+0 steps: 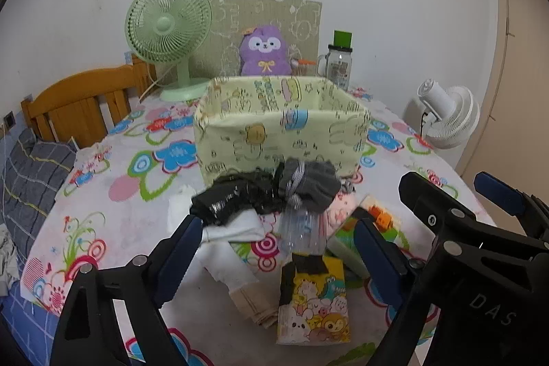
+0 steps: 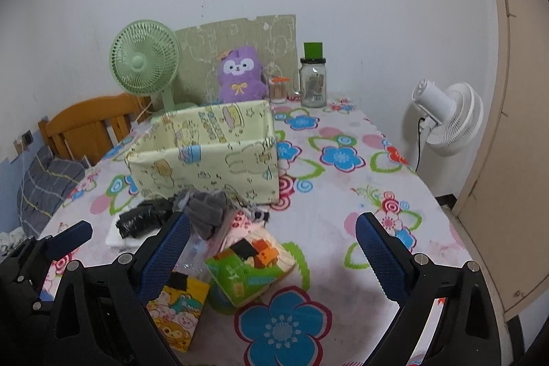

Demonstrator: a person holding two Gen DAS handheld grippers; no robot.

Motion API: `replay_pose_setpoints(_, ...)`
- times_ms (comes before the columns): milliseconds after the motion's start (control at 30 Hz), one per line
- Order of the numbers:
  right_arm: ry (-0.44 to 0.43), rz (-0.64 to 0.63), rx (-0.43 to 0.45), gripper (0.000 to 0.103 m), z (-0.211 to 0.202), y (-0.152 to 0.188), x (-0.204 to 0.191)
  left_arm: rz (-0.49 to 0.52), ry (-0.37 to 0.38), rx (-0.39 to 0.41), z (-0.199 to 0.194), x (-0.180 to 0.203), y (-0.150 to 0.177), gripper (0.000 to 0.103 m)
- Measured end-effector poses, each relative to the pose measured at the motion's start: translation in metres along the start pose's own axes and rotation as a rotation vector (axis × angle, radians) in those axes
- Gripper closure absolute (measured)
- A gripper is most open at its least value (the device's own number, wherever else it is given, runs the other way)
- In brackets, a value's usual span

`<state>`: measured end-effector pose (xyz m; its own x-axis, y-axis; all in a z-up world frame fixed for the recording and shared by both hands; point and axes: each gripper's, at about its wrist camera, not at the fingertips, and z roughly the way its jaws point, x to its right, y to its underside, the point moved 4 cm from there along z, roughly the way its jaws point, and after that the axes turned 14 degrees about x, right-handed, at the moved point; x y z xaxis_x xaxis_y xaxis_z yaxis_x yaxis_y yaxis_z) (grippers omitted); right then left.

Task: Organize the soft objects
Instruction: 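Move both tools down toward the items in front of the fabric box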

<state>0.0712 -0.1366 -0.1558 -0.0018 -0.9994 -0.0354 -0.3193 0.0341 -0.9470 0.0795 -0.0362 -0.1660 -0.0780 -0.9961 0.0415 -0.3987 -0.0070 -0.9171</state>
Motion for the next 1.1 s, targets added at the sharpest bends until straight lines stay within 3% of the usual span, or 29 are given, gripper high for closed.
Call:
replay_pose_setpoints(533,-0.016,-0.005,-0.069,0.005,0.008,0.035,-0.004,0.020,0.035,-0.083,0.008,0.010,0.040,0.018)
replay_pose_setpoints(800,-0.026,-0.005,-0.097,0.005,0.016,0.043,-0.006,0.041,0.064,-0.118,0.018,0.016,0.051,0.038)
replay_pose_setpoints(867,-0.027,-0.007,-0.106,0.005,0.019,0.044,-0.007,0.029,0.088,-0.125,0.020,0.017,0.050,0.051)
replay_pose_setpoints(1100,-0.038,-0.004,-0.134,0.005,0.035,0.048,-0.010,0.025,0.122,-0.131,0.024,0.016,0.047,0.057)
